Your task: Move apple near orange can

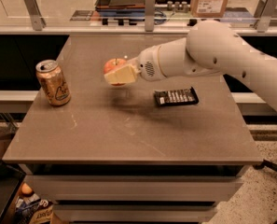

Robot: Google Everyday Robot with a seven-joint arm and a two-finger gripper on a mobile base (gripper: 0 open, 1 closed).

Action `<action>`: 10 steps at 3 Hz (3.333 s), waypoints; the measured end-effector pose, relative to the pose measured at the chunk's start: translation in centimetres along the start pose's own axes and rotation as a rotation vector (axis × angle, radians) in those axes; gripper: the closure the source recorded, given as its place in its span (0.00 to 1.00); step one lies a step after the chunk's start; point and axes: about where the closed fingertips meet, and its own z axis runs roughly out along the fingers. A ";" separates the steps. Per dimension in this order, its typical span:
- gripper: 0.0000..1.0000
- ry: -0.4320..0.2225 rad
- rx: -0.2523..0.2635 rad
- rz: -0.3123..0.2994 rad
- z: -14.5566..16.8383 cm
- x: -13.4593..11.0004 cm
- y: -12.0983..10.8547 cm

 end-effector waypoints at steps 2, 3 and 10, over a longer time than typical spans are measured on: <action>1.00 -0.026 -0.090 -0.019 2.5 0.6 2.9; 1.00 -0.042 -0.136 -0.036 3.5 0.3 4.3; 0.36 -0.034 -0.147 -0.087 7.4 2.1 5.9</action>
Offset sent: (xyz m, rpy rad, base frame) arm -0.0237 0.0477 -0.0151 0.0727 -0.0063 0.1300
